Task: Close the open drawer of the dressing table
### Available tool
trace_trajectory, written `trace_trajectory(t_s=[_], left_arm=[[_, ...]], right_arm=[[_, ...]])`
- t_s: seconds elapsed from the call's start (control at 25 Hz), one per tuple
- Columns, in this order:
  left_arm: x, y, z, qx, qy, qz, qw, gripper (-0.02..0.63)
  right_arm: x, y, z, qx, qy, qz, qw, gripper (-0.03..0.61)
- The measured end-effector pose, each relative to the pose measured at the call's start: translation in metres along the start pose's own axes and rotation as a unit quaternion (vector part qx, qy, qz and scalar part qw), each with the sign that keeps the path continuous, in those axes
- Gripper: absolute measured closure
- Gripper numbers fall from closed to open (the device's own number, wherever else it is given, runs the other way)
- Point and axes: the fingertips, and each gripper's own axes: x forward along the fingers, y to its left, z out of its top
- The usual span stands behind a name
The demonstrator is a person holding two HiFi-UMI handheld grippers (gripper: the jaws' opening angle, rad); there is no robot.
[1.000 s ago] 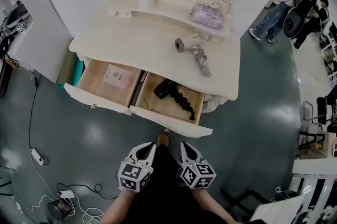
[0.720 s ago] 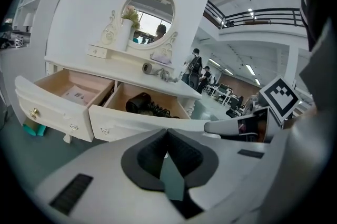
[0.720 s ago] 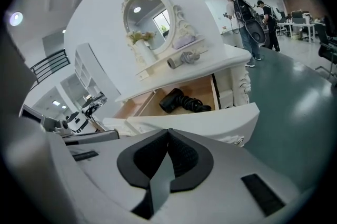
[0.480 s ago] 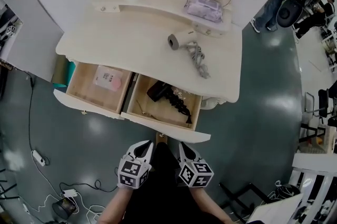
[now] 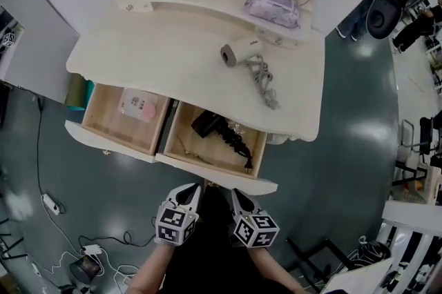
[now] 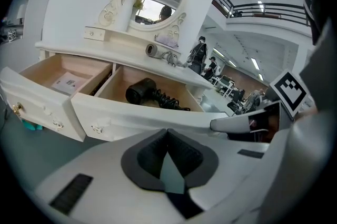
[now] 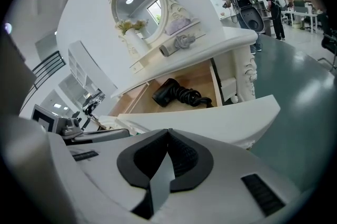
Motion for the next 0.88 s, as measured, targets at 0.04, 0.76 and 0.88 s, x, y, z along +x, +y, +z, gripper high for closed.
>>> trace_trajectory(t_s=[0.04,0.76,0.88], left_arm=[[0.001,0.001,0.002,-0.001,-0.001,0.002,1.0,0.618],[0.02,0.019,0.009,-0.003,0.016,0.007,0.9999,0.618],[0.025,0.02,0.012,-0.008,0.015,0.006,0.9998,0.62]], right_arm=[[0.002,0.002,0.0,0.001,0.001,0.004,1.0,0.561],[0.021,0.002,-0.016,0.022,0.046,0.004,0.999,0.561],[0.024,0.0,-0.013,0.026,0.046,0.004,0.999,0.561]])
